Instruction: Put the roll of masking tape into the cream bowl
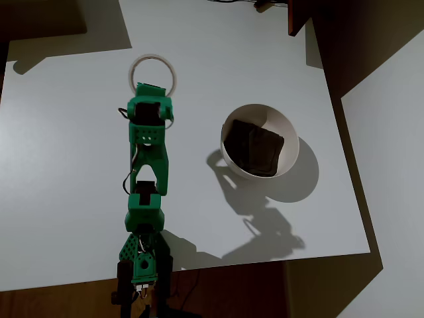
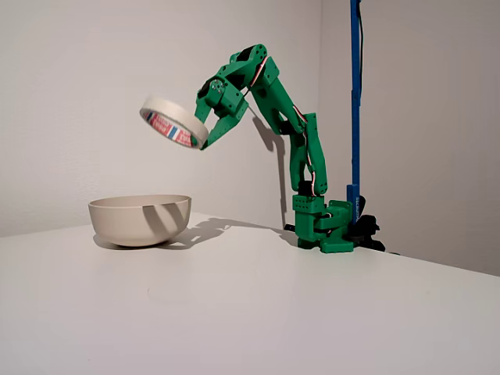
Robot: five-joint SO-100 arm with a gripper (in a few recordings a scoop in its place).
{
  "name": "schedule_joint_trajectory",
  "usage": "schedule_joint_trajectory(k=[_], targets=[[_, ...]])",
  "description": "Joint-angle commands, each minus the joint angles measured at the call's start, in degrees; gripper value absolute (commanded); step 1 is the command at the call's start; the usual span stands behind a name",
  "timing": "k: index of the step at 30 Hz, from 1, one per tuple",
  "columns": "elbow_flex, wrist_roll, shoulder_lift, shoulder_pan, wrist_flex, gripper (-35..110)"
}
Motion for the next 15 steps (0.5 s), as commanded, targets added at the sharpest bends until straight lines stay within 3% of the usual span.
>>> schedule_joint_trajectory(k=[1, 15], targets=[[-5.6, -0.4, 10.8, 6.5, 0.9, -8], [-5.5, -9.5, 11.9, 34.3, -4.5, -8]])
